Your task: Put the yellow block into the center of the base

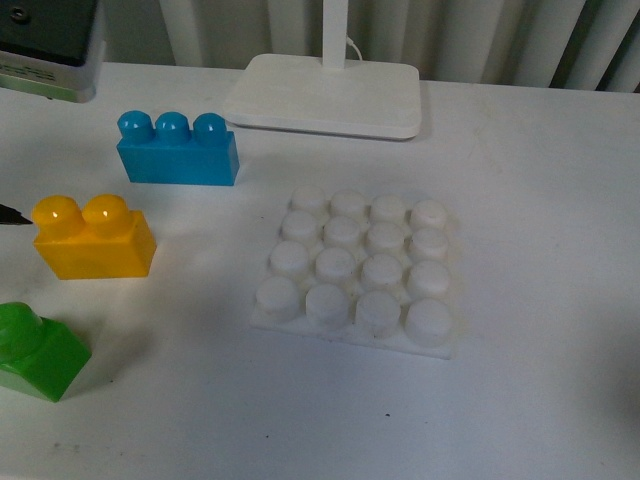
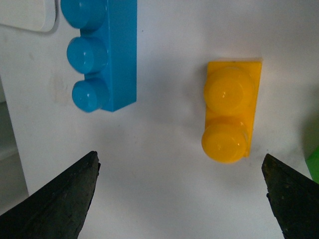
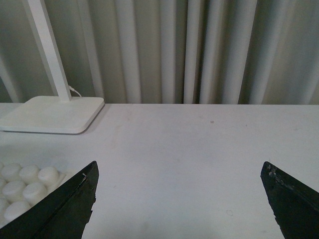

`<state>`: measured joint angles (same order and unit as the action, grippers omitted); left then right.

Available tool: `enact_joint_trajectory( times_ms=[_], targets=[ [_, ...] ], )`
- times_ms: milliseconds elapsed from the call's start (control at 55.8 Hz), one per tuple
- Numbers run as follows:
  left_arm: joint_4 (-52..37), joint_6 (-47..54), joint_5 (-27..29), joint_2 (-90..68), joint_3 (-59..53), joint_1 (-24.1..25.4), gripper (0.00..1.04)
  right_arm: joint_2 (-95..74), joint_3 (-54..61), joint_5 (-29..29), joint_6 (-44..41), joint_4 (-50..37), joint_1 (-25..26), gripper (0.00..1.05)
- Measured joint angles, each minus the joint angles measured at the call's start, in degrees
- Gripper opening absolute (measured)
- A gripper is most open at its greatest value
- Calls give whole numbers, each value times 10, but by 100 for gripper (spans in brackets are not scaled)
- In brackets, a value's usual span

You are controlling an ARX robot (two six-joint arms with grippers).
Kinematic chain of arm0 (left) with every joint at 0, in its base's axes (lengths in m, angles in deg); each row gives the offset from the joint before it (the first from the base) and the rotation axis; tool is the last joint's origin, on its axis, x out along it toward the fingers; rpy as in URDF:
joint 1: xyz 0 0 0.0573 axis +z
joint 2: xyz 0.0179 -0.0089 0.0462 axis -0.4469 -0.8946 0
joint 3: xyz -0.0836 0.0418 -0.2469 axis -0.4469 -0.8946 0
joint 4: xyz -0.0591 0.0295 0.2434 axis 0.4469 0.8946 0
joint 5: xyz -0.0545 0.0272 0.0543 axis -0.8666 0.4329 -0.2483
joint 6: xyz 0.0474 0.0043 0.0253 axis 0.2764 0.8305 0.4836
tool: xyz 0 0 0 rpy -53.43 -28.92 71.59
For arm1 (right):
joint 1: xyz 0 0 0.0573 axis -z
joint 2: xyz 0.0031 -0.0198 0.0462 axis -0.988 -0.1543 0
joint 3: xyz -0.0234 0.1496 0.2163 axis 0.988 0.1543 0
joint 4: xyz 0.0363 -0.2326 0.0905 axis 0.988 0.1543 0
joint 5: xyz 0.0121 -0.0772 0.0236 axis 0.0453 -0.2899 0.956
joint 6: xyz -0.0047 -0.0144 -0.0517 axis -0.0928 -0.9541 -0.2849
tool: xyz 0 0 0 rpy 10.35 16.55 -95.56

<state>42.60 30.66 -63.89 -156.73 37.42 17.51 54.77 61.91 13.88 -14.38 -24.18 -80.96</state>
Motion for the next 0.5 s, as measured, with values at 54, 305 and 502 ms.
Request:
enact_joint_trajectory(
  times_ms=[54,305,502],
  targets=[
    [7,4,0,-19,9,-8,98,0,0,0,0,0,0,96],
    [41,12,0,-61,32,-31,98,0,0,0,0,0,0,96],
    [42,12,12,-80,36,-35,98,0,0,0,0,0,0,96]
  ],
)
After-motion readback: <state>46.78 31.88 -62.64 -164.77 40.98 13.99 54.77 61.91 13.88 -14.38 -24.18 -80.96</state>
